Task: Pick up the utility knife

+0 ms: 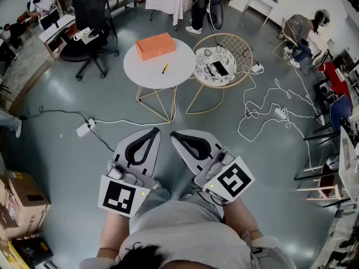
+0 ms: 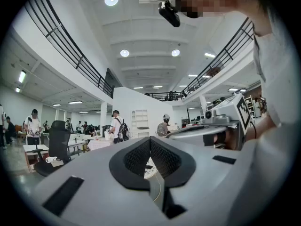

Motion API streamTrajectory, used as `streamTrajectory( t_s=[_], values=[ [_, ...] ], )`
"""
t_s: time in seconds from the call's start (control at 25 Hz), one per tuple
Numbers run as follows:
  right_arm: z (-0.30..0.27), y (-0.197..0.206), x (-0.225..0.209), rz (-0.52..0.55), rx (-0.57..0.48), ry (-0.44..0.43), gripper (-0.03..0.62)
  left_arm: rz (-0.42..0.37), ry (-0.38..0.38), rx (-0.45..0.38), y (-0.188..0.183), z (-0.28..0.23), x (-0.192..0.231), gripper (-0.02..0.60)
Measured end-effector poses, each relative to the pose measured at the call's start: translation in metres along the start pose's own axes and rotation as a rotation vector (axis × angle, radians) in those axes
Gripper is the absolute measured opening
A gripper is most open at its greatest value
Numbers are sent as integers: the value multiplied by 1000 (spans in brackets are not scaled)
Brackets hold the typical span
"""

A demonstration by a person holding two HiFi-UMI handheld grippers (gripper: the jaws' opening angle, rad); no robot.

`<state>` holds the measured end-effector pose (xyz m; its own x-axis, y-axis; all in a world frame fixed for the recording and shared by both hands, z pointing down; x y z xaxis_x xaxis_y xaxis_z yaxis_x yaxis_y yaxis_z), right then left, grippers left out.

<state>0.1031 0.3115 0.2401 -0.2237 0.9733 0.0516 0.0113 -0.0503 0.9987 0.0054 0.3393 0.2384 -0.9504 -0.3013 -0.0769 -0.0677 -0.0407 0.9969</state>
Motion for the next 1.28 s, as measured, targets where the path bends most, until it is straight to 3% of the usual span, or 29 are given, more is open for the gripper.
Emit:
streamTrajectory(
  t_s=[0.4, 0.64, 0.92, 1.28],
  values=[
    [21, -6, 8, -1, -8, -27, 8, 18, -4, 4, 0, 1, -27, 11],
    [5, -5, 4, 7, -3, -14, 8, 14, 6, -11, 1, -4, -10, 11],
    [-33, -4, -1, 29, -34, 1, 8, -3, 71, -16, 9, -14, 28, 11],
    [-51, 8, -31, 2, 40, 62, 8, 13, 125, 0, 22, -52, 59, 11]
  ],
)
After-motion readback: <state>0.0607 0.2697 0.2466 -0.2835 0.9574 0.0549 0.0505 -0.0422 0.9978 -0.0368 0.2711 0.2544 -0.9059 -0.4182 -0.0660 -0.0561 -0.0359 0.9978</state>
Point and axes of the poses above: the fingertips, and each gripper's own axes: z backward along the fingers, x to its left, y out of its underside, the point moved 5 cm from there along z, backward along the fingers, and after that the axes turned 6 degrees about -y, right-handed, at the moved point
